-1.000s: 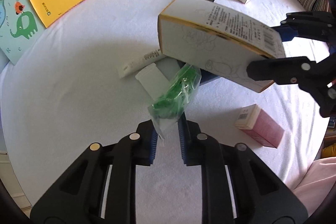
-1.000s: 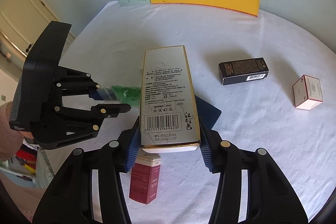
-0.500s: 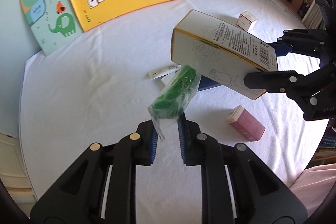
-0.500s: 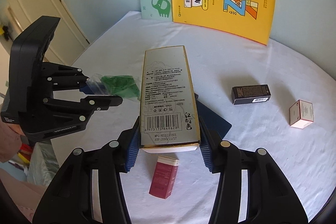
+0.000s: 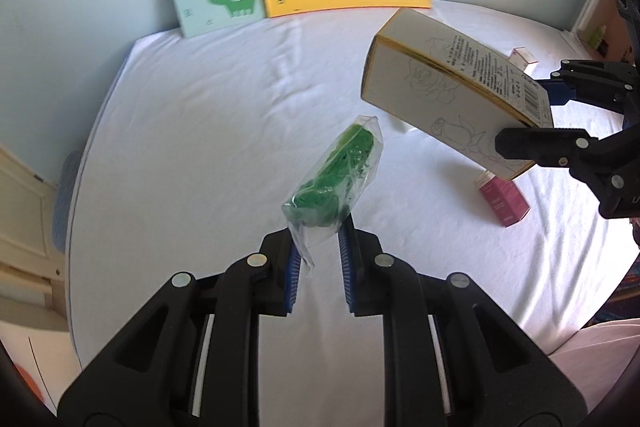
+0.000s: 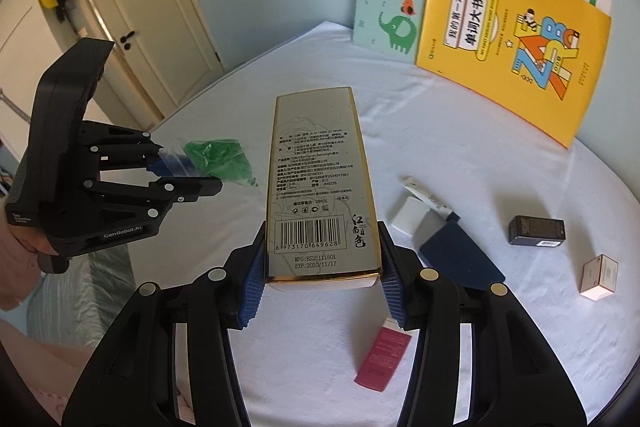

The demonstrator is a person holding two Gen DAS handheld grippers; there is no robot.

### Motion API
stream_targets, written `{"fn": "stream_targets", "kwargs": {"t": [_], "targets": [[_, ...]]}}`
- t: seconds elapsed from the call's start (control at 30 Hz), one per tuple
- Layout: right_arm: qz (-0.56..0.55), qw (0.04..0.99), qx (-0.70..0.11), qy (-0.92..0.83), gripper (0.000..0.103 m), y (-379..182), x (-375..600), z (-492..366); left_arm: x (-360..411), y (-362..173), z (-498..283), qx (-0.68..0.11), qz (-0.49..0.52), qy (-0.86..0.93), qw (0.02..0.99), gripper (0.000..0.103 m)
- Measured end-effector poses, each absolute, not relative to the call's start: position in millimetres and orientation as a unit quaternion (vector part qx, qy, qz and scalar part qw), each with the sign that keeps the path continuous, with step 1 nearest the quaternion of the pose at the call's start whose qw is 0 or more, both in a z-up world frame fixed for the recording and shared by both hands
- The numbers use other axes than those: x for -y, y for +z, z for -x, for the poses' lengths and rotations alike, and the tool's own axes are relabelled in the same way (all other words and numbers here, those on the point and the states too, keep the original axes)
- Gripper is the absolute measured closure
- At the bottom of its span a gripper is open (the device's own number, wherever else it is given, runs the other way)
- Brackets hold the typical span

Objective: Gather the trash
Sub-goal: 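Carry the green bag and white-gold box over the teal bin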

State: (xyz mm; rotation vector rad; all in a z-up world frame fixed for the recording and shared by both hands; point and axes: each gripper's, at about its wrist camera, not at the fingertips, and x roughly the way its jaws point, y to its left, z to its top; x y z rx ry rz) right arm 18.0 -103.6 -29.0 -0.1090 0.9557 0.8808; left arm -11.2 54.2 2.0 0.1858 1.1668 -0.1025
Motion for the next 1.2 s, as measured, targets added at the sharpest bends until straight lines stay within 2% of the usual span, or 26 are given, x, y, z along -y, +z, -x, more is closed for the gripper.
{"fn": "stream_targets", "kwargs": {"t": [0.63,1.2], "targets": [[0.137,0.692,-0.417,0.573,0.053,-5.0,-54.3,46.3,-180.5,21.5,127.6,-0.554,0.021,0.123,0.823,0.087],[0.221,0.54,-0.387,0.714,0.053,0.6,-239.1,161.2,-307.3,-0.9,285.7,-0.555,0.142,0.287,0.768,0.087]]}}
